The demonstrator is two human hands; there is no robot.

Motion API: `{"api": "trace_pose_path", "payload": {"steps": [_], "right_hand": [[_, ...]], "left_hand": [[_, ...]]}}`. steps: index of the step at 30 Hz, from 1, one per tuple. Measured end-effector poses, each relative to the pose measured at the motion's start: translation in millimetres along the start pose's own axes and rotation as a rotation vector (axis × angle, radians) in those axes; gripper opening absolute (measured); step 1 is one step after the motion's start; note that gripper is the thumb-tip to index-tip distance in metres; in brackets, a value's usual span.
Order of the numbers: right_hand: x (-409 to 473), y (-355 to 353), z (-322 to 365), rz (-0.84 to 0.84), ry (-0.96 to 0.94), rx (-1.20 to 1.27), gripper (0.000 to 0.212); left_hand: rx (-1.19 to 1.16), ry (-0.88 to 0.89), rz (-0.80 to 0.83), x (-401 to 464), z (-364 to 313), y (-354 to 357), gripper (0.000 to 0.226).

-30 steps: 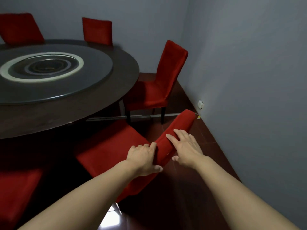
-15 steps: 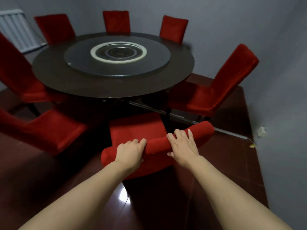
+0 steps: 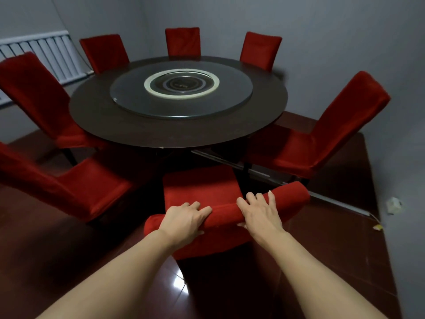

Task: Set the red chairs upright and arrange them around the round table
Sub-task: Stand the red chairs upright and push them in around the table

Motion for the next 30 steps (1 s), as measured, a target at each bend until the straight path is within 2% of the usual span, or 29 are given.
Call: {"api": "trace_pose_path", "payload": {"steps": [10, 17, 30], "right_hand": [[58.0, -2.0, -20.8, -0.022, 0.015, 0.012, 0.049], [79.7, -2.9, -51.2, -0.034, 0.038, 0.006, 0.049], [85.2, -1.2, -52.7, -0.057, 0.090, 0.044, 0.051]], "left_hand": [[0.008, -0.018, -0.009, 56.9, 24.7, 0.0, 0.043], [-0.040, -0.005, -0.028, 91.5, 15.6, -1.7, 0.042], [-0.060, 0.010, -0.049, 97.8, 17.7, -2.2, 0.043]]}}
Point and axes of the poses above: each hand's wrist, its own x-axis towards the middle knuckle, its own y-axis out of the palm, z = x × y, the point moved 4 cm from there along x, towards the middle knuckle, and after that the axes turned 11 degrees about -y, right-handed, at the moved point
